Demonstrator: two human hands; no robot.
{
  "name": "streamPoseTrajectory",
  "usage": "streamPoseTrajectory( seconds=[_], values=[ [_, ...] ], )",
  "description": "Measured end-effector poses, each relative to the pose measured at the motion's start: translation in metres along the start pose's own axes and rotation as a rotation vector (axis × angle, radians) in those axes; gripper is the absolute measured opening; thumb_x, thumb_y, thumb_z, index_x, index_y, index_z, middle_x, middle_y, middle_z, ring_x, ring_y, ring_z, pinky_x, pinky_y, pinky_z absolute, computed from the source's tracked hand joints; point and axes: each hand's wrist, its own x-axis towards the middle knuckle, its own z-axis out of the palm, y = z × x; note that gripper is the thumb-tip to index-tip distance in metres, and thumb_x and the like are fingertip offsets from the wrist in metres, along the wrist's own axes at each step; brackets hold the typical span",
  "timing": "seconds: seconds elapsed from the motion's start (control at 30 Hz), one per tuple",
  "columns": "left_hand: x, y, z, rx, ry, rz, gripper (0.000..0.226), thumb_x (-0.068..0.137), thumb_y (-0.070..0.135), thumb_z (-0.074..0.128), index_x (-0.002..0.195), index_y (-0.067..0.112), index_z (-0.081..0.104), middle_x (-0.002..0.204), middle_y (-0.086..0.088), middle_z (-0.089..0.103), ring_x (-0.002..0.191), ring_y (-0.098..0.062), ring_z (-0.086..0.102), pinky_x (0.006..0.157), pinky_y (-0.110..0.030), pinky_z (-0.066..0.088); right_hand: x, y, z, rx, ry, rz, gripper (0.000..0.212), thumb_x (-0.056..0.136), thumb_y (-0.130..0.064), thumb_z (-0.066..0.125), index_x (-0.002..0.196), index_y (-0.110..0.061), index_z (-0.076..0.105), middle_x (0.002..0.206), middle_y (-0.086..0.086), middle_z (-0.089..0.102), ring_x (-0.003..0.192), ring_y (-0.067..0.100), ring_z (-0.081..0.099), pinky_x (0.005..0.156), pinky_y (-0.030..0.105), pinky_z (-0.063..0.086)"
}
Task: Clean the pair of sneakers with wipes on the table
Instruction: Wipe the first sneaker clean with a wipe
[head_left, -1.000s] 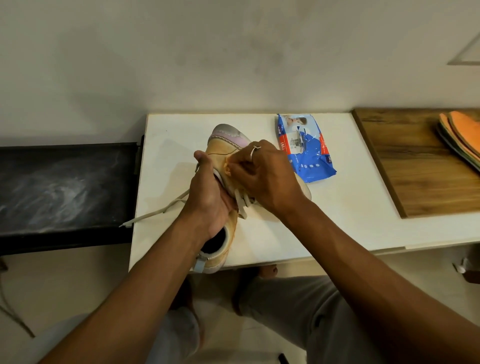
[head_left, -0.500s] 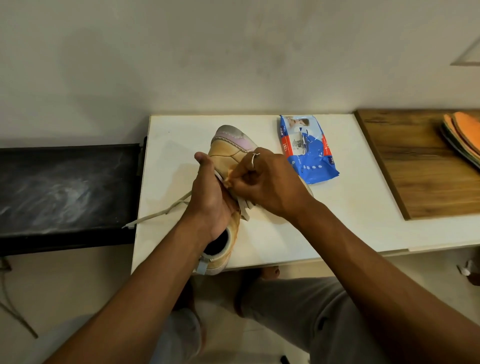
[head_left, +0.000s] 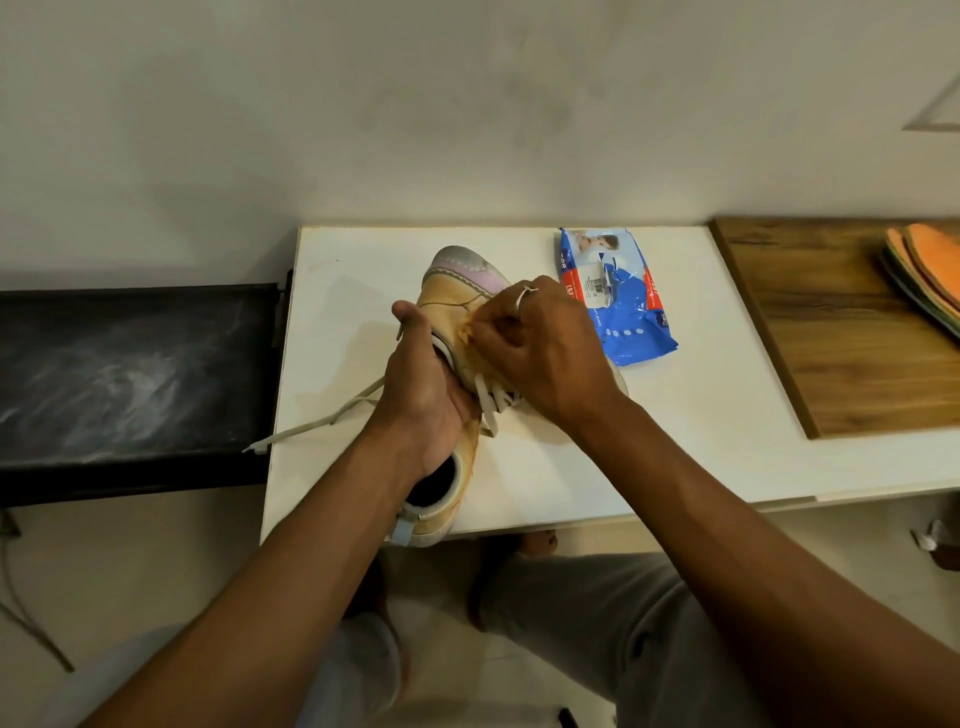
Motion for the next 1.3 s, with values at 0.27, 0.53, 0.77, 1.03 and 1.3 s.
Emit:
streamPoseTrajectory(
  seconds=[0.27,0.53,0.77,1.03,1.3],
  values=[
    [-0.005,-0.001,-0.002,0.011,-0.058,0.026,0.06,0.107,0.048,0.031,0.126,0.0,0.061,0.12,-0.021,0.069,0.104,-0.031,0.069,0.077,-0.037,0.06,-0.004,0.004,-0.01,0.138,-0.122,0.015,0.007,0.081,-0.028,0.074,0.085,-0.022,0.076,0.08,-0.006,0.067,0.074,0.008,0.06,0.061,0.029,0.05],
    [-0.006,-0.004,0.003,0.203,0.019,0.08,0.044,0.074,-0.008,0.05,0.117,-0.005,0.06,0.104,-0.021,0.067,0.089,-0.04,0.062,0.08,-0.049,0.047,0.007,0.009,-0.013,0.239,-0.04,0.159,0.019,0.089,-0.028,0.07,0.108,-0.025,0.072,0.085,-0.002,0.069,0.075,0.012,0.061,0.058,0.016,0.048],
    [-0.004,-0.006,-0.002,0.271,-0.043,0.107,0.052,0.087,-0.023,0.038,0.124,0.007,0.06,0.095,-0.012,0.074,0.081,-0.024,0.07,0.062,-0.031,0.056,0.015,-0.005,-0.007,0.098,-0.021,0.026,0.016,0.09,-0.028,0.067,0.101,-0.019,0.076,0.085,-0.007,0.069,0.075,0.007,0.059,0.065,0.021,0.048],
    [0.003,-0.01,-0.005,0.3,0.004,0.115,0.051,0.086,-0.02,0.043,0.118,0.013,0.063,0.102,-0.015,0.074,0.091,-0.027,0.071,0.079,-0.038,0.058,0.014,-0.008,-0.007,0.055,-0.067,-0.041,0.011,0.085,-0.021,0.07,0.093,-0.019,0.077,0.083,-0.009,0.066,0.074,0.005,0.059,0.066,0.017,0.048],
    [0.003,-0.013,-0.005,0.344,0.021,0.145,0.038,0.09,-0.01,0.042,0.116,0.01,0.062,0.089,-0.022,0.069,0.082,-0.033,0.065,0.074,-0.045,0.053,0.011,-0.014,0.003,0.042,-0.061,-0.138,0.012,0.086,-0.027,0.07,0.095,-0.023,0.076,0.089,-0.009,0.066,0.081,0.006,0.058,0.071,0.014,0.047]
  ],
)
